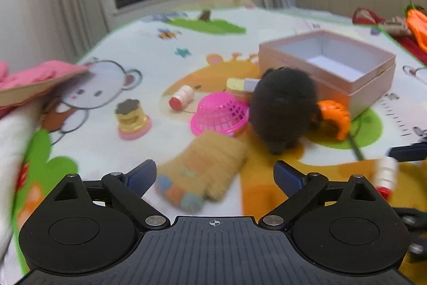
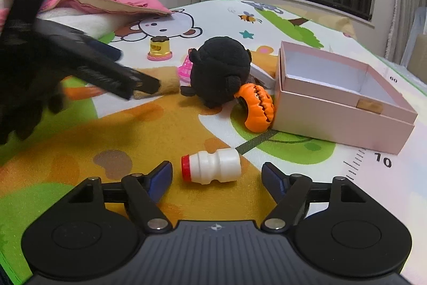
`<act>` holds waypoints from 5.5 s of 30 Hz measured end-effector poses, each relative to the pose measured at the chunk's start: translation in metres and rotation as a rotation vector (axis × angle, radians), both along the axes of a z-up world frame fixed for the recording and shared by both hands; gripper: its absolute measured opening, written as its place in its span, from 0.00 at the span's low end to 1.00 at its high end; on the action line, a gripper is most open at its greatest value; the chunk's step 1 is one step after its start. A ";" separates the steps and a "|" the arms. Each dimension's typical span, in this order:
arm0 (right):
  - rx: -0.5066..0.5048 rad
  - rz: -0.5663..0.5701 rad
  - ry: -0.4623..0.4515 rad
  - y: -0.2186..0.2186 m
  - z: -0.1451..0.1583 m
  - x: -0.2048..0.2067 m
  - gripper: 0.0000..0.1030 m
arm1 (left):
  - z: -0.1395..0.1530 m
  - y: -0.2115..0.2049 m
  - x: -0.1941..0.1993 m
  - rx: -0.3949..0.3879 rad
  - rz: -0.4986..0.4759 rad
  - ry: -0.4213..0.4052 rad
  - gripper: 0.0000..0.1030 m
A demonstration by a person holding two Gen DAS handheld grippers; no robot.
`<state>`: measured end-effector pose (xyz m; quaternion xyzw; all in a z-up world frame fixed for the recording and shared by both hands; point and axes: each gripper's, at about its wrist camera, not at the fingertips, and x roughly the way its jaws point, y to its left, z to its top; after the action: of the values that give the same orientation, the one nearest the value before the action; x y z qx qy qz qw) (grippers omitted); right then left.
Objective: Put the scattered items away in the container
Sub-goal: 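Grasp the white red-capped bottle with the right gripper while the left approaches the tan mitten, then grasp the tan knitted mitten with the left gripper while the right lifts the bottle, then carry the mitten in the left and the bottle in the right toward the pink box, then open both grippers over the pink box, dropping mitten and bottle inside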
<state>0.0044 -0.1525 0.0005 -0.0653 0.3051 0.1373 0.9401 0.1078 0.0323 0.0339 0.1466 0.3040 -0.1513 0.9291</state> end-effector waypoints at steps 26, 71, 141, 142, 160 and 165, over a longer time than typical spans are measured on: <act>0.016 0.018 0.002 0.001 0.004 0.004 0.42 | -0.004 -0.006 -0.081 -0.142 -0.104 0.081 0.92; -0.011 -0.038 -0.019 -0.040 0.014 -0.054 0.42 | -0.006 -0.046 -0.065 -0.124 0.056 0.098 0.55; -0.084 -0.130 -0.223 -0.138 0.066 0.022 0.41 | 0.063 -0.172 -0.021 -0.200 -0.264 -0.057 0.44; -0.088 -0.132 -0.229 -0.140 0.068 0.035 0.41 | 0.065 -0.178 -0.004 -0.210 -0.258 -0.053 0.44; -0.042 -0.206 -0.205 -0.139 0.062 0.106 0.82 | 0.054 -0.130 0.037 -0.221 -0.093 -0.120 0.94; -0.012 -0.121 -0.201 -0.092 0.058 0.075 0.96 | 0.033 -0.077 -0.017 -0.142 0.041 -0.116 0.98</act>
<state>0.0793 -0.2446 0.0586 -0.0660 0.2137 0.0714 0.9720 0.0912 -0.0449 0.0669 0.0828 0.2413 -0.1445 0.9560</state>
